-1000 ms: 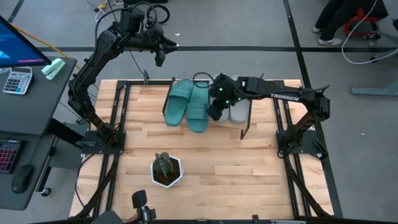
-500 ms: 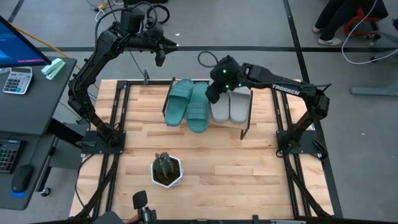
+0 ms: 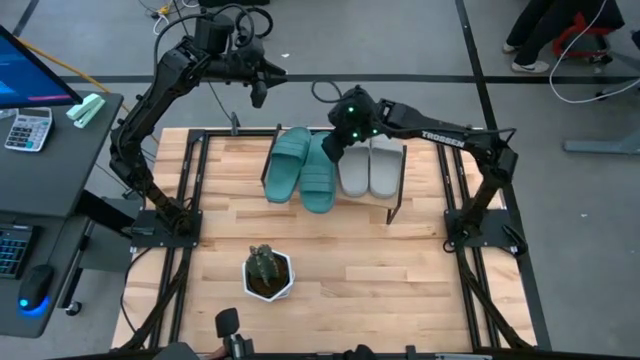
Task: Pick and place slides into the shelf
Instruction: Adjust the green slide on the shelf
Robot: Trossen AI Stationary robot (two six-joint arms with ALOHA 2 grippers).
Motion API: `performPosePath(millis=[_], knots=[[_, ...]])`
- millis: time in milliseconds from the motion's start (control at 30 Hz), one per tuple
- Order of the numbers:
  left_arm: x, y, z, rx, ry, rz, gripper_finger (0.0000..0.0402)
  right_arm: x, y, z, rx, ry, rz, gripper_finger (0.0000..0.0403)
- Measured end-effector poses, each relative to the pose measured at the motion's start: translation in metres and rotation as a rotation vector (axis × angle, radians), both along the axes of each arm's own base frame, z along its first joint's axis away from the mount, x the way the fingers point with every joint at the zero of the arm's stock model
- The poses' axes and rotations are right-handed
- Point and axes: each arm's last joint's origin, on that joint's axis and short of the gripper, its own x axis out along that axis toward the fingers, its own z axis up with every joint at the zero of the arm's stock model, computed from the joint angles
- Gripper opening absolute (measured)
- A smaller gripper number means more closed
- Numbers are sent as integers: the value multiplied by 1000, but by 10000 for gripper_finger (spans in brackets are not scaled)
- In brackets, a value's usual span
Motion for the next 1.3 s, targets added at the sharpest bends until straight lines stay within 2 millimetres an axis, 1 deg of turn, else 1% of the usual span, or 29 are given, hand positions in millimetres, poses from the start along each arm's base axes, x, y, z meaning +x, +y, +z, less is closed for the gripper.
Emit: performPosePath(millis=[133,233,467,767,867,933,1000,1067,1133,1300], knots=[[0,0,0,-1,0,0,107,9,-4,-20,15,55,24,0],[0,0,0,-1,0,1,107,13,-6,-28,11,80,36,0],[0,0,0,-7,-2,3,107,14,-6,-32,-28,110,50,0],[0,0,0,-7,-2,4,107,11,-6,-34,-28,148,55,0],[0,0,0,-7,-2,4,107,9,-5,-29,-25,133,43,0],[0,0,0,-8,-3,4,107,6,-2,-20,-49,103,39,0],[0,0,0,-8,-2,4,107,4,0,-5,-109,52,7,0],[0,0,0,-8,-2,4,107,-3,-1,3,-132,50,-16,0],[0,0,0,-8,-2,4,107,-7,-5,4,-133,60,-25,0],[1,-1,0,-8,-2,-1,107,-13,-12,-4,-115,128,-32,0]])
